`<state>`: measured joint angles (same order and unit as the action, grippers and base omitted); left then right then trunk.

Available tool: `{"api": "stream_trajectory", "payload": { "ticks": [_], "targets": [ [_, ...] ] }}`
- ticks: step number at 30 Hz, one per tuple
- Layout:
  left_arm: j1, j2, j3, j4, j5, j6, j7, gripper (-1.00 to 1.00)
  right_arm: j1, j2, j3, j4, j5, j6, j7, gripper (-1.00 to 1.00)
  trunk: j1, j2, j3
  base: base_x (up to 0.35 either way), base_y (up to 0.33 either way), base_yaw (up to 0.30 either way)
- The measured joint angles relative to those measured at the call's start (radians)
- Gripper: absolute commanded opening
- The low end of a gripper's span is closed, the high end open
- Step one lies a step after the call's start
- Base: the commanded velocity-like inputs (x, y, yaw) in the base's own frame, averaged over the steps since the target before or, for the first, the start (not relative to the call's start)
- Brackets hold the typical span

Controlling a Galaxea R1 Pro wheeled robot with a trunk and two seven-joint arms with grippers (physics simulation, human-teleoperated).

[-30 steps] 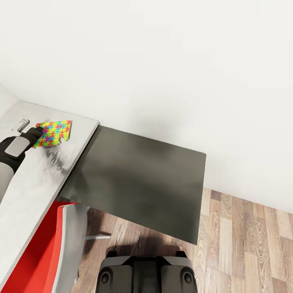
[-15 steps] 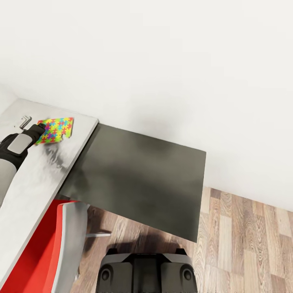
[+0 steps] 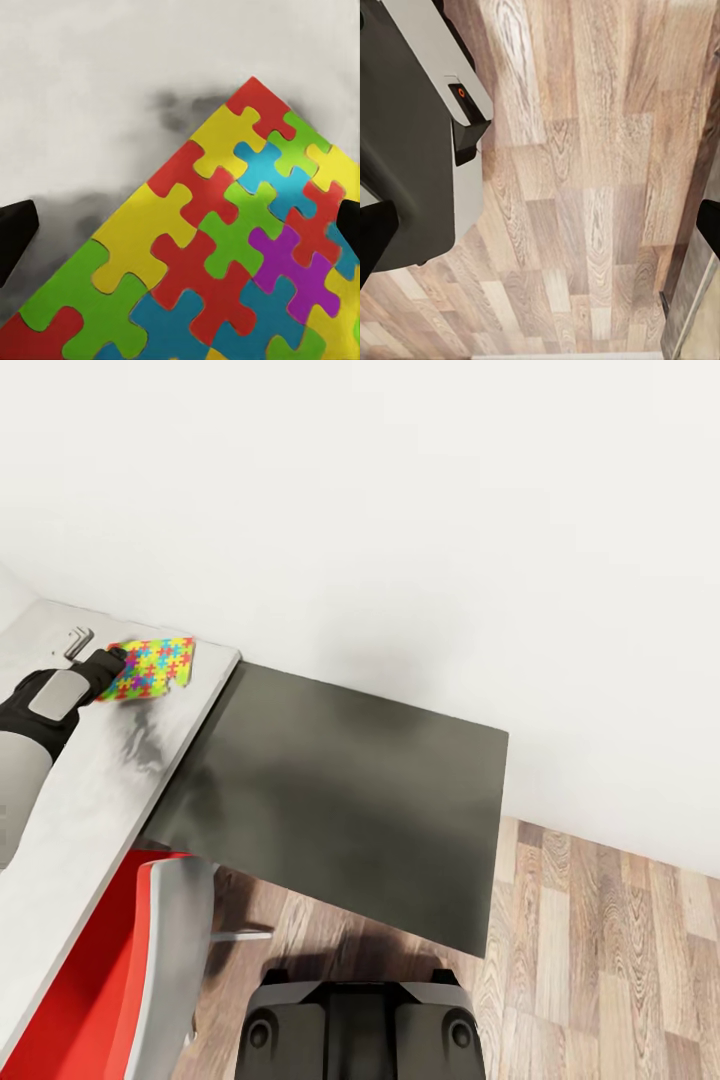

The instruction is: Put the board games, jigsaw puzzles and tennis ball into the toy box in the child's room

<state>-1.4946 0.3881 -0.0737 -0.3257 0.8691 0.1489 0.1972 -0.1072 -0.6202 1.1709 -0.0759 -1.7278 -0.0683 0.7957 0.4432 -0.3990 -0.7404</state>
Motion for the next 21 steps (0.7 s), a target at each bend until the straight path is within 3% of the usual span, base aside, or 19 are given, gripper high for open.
{"api": "stream_trajectory", "payload": {
  "ticks": [21],
  "targets": [
    [-0.04,-0.014,0.0,0.0,0.016,0.016,0.008,1.0,0.0,0.001,0.0,-0.001,0.0,0.0,0.001,1.0,0.006,0.001,0.0,0.0,0.0,0.0]
  ]
}}
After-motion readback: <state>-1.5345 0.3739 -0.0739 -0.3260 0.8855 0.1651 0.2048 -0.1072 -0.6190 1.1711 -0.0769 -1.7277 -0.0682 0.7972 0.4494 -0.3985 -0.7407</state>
